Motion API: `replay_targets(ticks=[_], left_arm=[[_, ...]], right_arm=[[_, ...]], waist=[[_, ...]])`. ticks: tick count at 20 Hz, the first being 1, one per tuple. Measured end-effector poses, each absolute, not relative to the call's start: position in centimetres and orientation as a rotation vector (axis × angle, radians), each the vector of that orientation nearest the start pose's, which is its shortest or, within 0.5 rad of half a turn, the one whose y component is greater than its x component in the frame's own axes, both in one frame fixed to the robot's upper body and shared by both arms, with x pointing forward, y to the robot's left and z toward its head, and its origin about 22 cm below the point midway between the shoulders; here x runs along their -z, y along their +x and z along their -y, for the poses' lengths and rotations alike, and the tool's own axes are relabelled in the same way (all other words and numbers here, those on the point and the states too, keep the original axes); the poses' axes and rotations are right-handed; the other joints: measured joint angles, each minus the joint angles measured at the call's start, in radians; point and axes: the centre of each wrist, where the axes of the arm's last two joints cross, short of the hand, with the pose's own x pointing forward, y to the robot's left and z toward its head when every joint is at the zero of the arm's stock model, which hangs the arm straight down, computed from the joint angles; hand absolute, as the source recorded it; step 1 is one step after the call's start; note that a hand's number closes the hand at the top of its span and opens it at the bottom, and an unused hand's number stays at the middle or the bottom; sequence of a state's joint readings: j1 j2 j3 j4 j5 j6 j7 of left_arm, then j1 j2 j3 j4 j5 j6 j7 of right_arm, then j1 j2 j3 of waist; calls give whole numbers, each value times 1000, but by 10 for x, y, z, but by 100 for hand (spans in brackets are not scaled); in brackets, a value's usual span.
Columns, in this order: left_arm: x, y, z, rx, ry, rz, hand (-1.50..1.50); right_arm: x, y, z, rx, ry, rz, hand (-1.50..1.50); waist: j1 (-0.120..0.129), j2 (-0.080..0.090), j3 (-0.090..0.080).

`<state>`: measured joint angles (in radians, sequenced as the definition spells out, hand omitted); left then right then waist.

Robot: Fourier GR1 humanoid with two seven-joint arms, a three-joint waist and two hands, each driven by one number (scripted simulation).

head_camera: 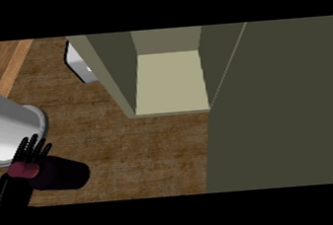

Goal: Pick up the wine, place it into the cabinet and close the cabinet

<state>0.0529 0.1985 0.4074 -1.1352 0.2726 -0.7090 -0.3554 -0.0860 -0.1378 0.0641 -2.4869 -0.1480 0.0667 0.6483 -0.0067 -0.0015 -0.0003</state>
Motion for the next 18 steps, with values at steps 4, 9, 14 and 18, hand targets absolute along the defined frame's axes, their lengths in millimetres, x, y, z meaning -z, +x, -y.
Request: replay_targets(ticks=[4, 9, 14, 18], left_arm=[[90, 185, -378, -127, -332, 1596, -150], [99, 187, -381, -132, -330, 1571, -150], [110, 184, -374, -139, -331, 1559, -150], [113, 189, -371, -156, -342, 1561, -150]], right_arm=[[-209, 152, 216, -278, 174, 1896, -150], [-212, 154, 218, -279, 159, 1901, -150], [-212, 154, 217, -280, 162, 1902, -150], [-207, 155, 216, -280, 164, 1904, -150]], waist=[[1, 0, 0], [0, 0, 0], [1, 0, 0], [2, 0, 0]])
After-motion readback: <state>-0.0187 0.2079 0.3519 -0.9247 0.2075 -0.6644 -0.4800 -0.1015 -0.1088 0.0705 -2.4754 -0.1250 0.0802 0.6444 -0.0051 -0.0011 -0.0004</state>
